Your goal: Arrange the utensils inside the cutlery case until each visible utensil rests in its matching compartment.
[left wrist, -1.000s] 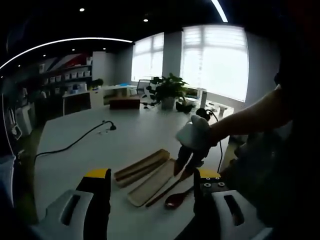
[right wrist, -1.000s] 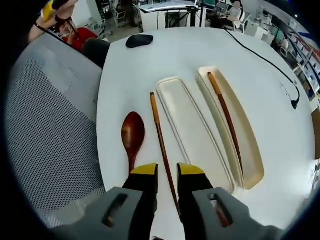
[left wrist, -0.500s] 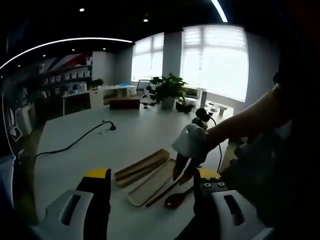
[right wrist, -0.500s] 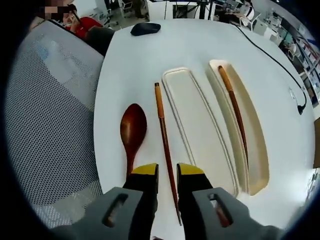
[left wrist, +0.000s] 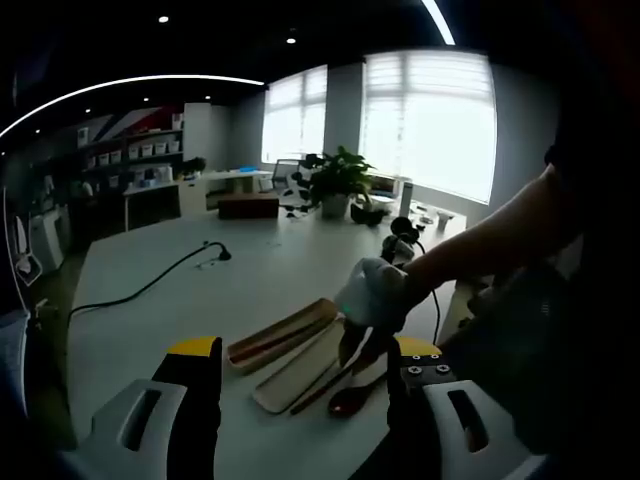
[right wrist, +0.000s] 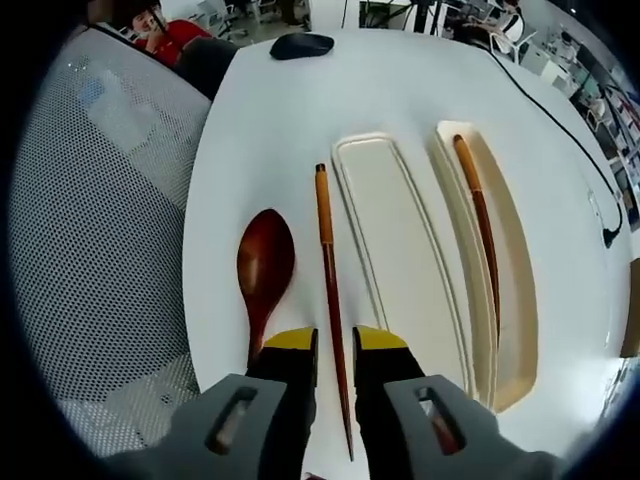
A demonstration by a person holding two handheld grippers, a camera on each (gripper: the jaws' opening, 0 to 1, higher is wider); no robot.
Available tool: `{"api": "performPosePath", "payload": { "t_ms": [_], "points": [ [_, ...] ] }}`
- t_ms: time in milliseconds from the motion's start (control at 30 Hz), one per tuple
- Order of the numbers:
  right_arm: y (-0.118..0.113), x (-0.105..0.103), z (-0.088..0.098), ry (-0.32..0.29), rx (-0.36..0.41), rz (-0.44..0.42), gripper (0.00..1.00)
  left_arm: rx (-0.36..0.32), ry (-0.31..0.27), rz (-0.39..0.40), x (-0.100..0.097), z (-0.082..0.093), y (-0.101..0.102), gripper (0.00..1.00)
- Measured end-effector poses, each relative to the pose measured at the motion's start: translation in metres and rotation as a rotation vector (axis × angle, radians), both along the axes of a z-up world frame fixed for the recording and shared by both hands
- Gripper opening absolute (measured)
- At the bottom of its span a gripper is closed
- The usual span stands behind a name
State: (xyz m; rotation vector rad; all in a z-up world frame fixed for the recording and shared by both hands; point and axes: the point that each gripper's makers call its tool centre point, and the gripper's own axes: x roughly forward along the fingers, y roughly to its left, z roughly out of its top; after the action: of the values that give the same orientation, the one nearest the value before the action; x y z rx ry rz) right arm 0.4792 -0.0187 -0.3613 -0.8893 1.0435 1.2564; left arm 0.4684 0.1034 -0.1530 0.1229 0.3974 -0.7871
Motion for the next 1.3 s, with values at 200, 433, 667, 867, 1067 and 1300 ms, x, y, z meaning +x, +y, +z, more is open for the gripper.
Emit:
{"api": "performPosePath", "payload": {
  "t_ms": [200, 433, 667, 867, 1067, 1300],
  "points": [
    [0.0013, -0.0001, -0.0013, -0.036, -0.056, 0.080, 0.08, 0.004, 0.003, -0.004, -0.0006, -0.0013, -0.0010, 0.69],
    [0.0019, 0.0015, -0.0021, -0.022, -0.107, 0.110, 0.08, 0.008, 0.004, -0.011, -0.0017, -0.0023, -0.0026, 0.69],
    [0.0012, 0.0001, -0.0019, -0.034, -0.128, 0.166, 0.08, 0.008, 0.003, -0.014, -0.0022, -0.0019, -0.0034, 0.69],
    [0.0015, 0.0002, -0.0018, -0.022, -0.119, 0.184, 0.08, 0.013, 0.005, -0.024, -0.0037, -0.0029, -0.0058, 0.69],
    [0.0023, 0.0007, -0.0019, -0.019, -0.123, 0.173, 0.08, -0.005, -0.017, -0.015, -0.0013, 0.0038, -0.0046, 0.69],
    [0.0046, 0.0012, -0.0022, -0.023, -0.105, 0.161, 0.05, 0.005, -0.014, -0.015, -0.0010, 0.0020, -0.0041, 0.69]
  ]
}}
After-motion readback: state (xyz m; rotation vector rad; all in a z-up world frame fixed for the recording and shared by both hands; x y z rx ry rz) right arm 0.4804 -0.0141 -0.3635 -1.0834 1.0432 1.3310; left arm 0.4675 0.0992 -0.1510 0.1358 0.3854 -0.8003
